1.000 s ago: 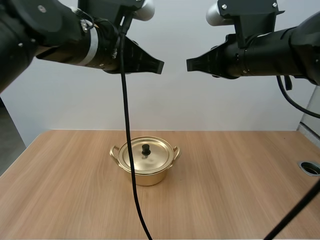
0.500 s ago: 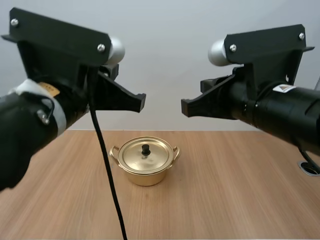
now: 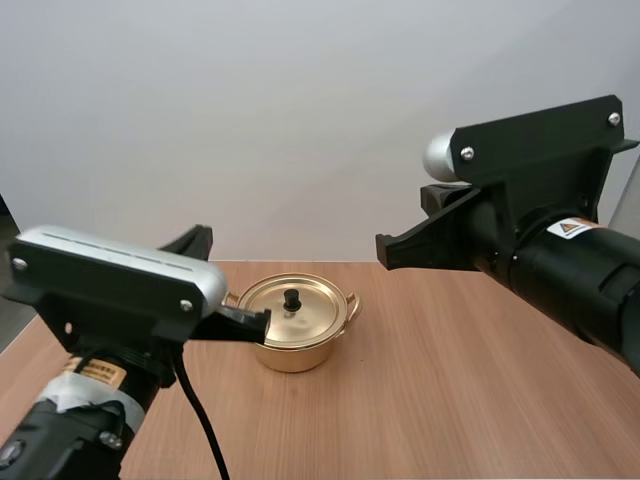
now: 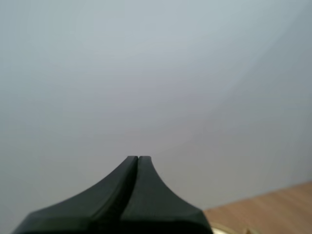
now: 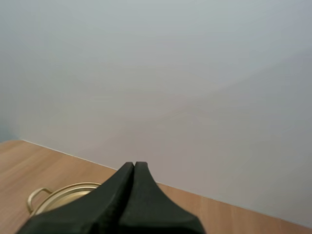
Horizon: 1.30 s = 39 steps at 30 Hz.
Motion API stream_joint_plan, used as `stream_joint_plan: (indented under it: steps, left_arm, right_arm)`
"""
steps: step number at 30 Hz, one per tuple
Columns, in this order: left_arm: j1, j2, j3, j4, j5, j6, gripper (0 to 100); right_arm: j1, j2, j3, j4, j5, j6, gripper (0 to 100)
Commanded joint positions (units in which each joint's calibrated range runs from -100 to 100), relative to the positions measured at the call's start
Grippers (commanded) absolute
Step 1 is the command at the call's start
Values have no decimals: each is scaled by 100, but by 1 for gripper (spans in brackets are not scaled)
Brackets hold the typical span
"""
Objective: Open the pot, put the car inside, and close it
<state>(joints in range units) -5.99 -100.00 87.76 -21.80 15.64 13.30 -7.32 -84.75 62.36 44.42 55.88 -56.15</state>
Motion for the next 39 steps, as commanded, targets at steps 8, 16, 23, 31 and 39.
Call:
stream_joint_plan:
  steps: [8, 16, 23, 31, 39]
  left_arm:
    - [9, 0, 1224, 66, -244, -1, 0]
    - [-5, 0, 1224, 66, -391, -1, 0]
    - [-5, 0, 1224, 77, -390, -1, 0]
    - [-5, 0, 1224, 1516, 1752, -1, 0]
    - [-5, 0, 1224, 1649, 1756, -1, 0]
  right_arm:
    - [3, 2, 706, -916, -676, 111, 0]
    - [3, -54, 1994, -968, -4085, 513, 0]
    - [555, -1042, 3008, -1300, -4659, 364, 0]
    - [755, -1525, 3764, -1341, -4864, 394, 0]
    - [756, -1525, 3764, -1089, -4705, 408, 0]
